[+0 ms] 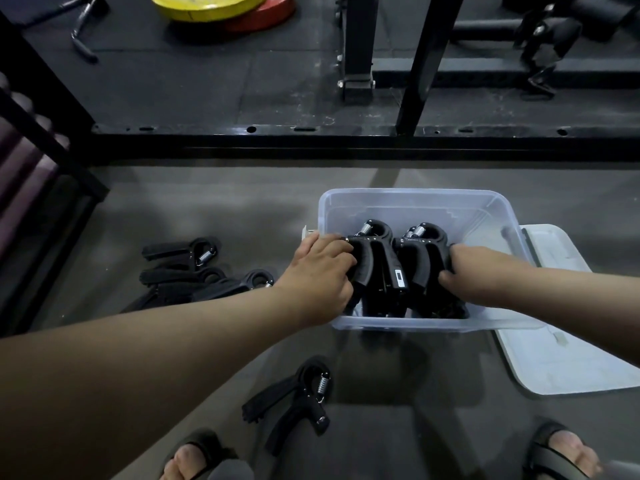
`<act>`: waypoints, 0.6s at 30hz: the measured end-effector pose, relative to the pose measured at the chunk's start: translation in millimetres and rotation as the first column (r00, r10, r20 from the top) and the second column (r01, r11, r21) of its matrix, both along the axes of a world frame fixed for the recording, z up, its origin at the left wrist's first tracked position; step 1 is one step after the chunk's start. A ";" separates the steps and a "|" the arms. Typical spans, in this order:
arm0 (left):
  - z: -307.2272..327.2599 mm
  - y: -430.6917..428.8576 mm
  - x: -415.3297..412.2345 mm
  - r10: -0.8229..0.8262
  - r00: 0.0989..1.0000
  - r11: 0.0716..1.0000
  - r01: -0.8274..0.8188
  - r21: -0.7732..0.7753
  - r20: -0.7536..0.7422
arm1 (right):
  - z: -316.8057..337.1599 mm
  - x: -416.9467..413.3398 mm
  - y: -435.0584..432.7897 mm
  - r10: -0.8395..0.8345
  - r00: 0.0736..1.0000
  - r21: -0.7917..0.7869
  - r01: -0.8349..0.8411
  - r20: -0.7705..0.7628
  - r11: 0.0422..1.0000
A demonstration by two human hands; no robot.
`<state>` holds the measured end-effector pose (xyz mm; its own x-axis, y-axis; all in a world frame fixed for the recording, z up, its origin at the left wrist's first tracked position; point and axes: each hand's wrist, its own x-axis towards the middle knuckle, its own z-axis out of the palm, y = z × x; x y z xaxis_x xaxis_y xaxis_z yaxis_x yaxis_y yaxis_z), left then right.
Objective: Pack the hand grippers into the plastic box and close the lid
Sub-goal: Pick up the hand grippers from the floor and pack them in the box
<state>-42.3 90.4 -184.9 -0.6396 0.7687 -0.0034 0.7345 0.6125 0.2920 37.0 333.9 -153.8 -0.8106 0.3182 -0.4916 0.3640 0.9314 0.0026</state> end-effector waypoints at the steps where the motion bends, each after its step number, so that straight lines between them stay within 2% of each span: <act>1: -0.2 0.0 -0.1 -0.001 1.000 1.000 0.001 0.004 -0.004 | -1.5 -1.1 1.1 -0.007 1.000 -0.011 0.007 0.009 1.000; 7: -3.1 -0.8 -0.1 -0.003 1.000 1.000 0.003 0.024 -0.020 | -7.4 -11.4 7.9 -0.125 0.992 -0.052 0.127 0.033 0.991; 18: -4.5 -0.2 0.4 -0.008 1.000 0.999 0.009 0.036 -0.014 | -11.9 -7.5 2.4 -0.125 0.991 -0.042 0.128 0.051 0.991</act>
<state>-41.8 90.2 -189.4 -0.6330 0.7734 0.0336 0.7438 0.5955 0.3036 29.5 336.4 -165.7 -0.7405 0.3932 -0.5449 0.4794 0.8774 -0.0184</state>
